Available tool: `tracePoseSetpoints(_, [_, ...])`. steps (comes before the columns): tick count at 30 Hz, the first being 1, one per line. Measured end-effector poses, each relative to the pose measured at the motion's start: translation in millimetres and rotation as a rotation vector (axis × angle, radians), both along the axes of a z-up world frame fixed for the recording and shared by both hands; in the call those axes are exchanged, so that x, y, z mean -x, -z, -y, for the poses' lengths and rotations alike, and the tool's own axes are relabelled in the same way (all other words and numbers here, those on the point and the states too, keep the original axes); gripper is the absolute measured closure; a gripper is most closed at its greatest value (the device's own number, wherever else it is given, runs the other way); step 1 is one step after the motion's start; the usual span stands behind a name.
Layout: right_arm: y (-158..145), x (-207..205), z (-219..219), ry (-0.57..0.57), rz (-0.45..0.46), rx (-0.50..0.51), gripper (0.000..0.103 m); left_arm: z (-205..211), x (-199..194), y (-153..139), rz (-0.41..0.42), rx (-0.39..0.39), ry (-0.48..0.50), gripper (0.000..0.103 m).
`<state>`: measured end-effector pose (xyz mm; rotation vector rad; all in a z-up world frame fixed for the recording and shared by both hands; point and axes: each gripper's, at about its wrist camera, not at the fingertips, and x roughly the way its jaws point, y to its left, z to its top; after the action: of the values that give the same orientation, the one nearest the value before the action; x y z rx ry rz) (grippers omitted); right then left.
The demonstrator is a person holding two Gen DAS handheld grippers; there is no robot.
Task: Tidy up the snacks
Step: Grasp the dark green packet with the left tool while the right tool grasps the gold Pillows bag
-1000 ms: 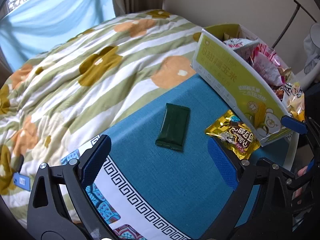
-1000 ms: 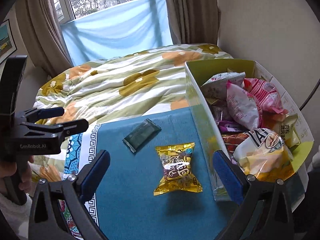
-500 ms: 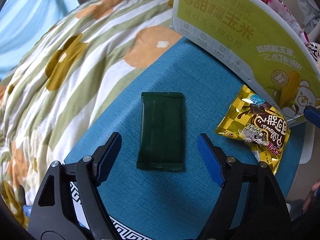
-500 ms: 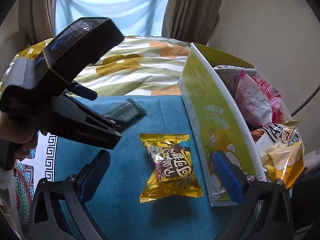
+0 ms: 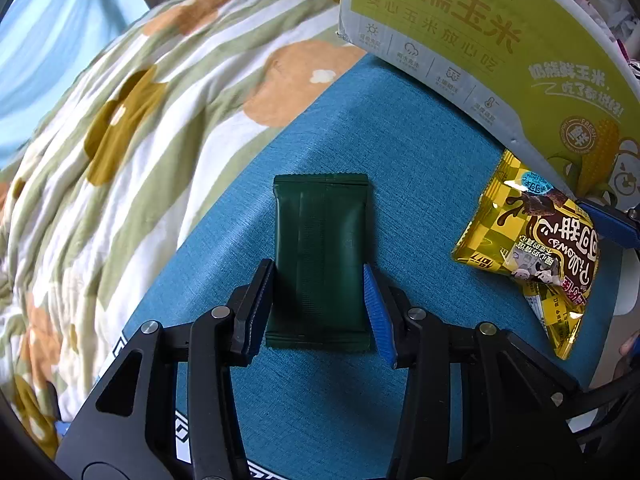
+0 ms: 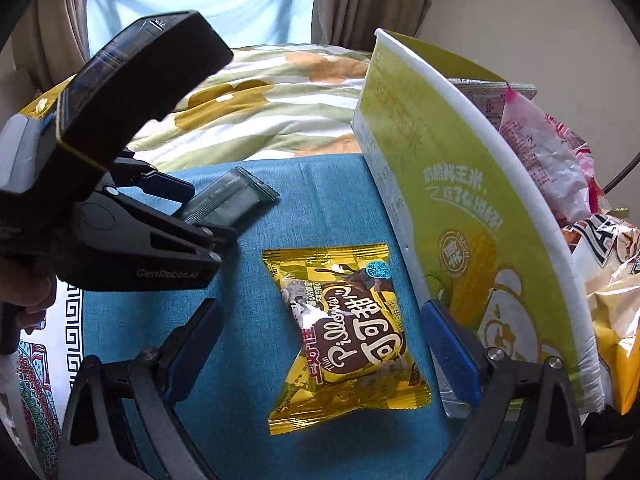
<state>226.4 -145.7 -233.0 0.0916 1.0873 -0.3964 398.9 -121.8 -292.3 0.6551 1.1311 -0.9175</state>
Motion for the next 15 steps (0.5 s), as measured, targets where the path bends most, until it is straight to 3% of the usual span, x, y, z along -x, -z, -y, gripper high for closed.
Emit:
tracePoseSetpoints(1, [2, 0, 1, -0.002, -0.009, -0.011, 0.017, -1, 0, 0, 0.002, -0.003, 0.000, 0.062])
tracePoseSetpoints(8, [12, -2, 15, 0.019, -0.024, -0.062, 0.018, -11, 6, -1, 0.007, -0.018, -0.015, 0.063])
tracePoseSetpoints(10, [14, -5, 18, 0.015, -0.029, -0.072, 0.027, -17, 8, -1, 0.000, -0.021, -0.023, 0.063])
tracePoseSetpoints(15, [17, -10, 20, 0.004, -0.047, -0.087, 0.036, -31, 15, -1, -0.013, -0.032, -0.054, 0.063])
